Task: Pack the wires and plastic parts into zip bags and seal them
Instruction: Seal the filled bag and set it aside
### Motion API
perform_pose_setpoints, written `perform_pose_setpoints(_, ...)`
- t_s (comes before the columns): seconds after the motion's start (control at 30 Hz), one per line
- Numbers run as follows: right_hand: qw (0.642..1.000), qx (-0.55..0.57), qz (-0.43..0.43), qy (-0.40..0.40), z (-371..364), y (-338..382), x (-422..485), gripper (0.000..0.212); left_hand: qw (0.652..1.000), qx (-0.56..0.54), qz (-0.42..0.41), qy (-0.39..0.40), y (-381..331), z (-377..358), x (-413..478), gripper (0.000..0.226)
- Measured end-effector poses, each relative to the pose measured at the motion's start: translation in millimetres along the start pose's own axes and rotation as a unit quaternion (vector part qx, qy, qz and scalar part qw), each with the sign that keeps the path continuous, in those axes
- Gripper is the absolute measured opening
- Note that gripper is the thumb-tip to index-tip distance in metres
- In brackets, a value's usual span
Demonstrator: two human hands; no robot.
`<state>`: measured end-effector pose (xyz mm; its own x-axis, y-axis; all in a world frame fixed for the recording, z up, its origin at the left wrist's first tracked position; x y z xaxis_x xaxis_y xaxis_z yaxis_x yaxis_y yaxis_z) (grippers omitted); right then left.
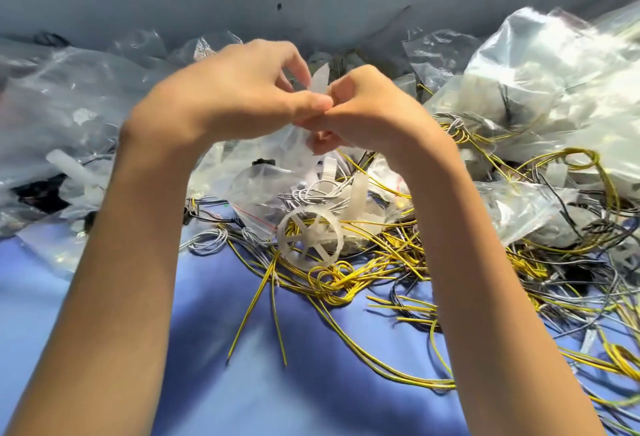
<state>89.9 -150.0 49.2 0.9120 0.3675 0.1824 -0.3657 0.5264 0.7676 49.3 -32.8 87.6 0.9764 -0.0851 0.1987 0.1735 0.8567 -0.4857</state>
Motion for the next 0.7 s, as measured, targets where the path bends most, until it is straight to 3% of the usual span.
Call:
perform_pose_setpoints(0.1, 1.000, -0.008, -0.012, -0.024, 12, -7, -4, 0.026, 0.998, 0.016, 0.009, 0.059, -3, -16, 1, 0.045)
perform_pose_setpoints(0.2, 0.999, 0.015, -0.021, -0.029, 15, -9, -6, 0.039, 0.994, 0.030, 0.018, 0.105, -1, -29, 0, 0.048)
perform_pose_setpoints(0.33, 0.999, -0.007, -0.029, -0.017, 10, -12, -5, 0.042, 0.996, 0.038, 0.004, 0.085, 3, -30, 3, 0.016)
perform_pose_setpoints(0.5, 0.999, 0.036, -0.033, 0.006, 8, -17, -3, 0.035, 0.998, 0.055, -0.010, 0.040, 9, -22, 9, 0.013)
perform_pose_setpoints(0.6, 0.996, 0.084, -0.024, 0.018, 14, -18, -5, 0.024, 0.984, 0.105, -0.006, 0.146, 15, -38, 6, 0.009)
perform_pose_setpoints(0.7, 0.998, 0.052, -0.018, 0.004, 18, -20, -5, 0.018, 0.945, 0.218, 0.034, 0.241, 33, -51, 0, 0.007)
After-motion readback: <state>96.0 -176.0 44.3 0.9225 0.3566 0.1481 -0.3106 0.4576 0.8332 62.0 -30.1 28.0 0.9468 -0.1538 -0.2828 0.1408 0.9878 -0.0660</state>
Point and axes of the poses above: each hand's wrist, its own x-axis towards the middle knuckle, its own z-axis out of the back of the hand, y = z × x, the point moved 6 cm from there along x, towards the middle knuckle, and after that the axes turned 3 degrees about -x, right-handed, at the moved point
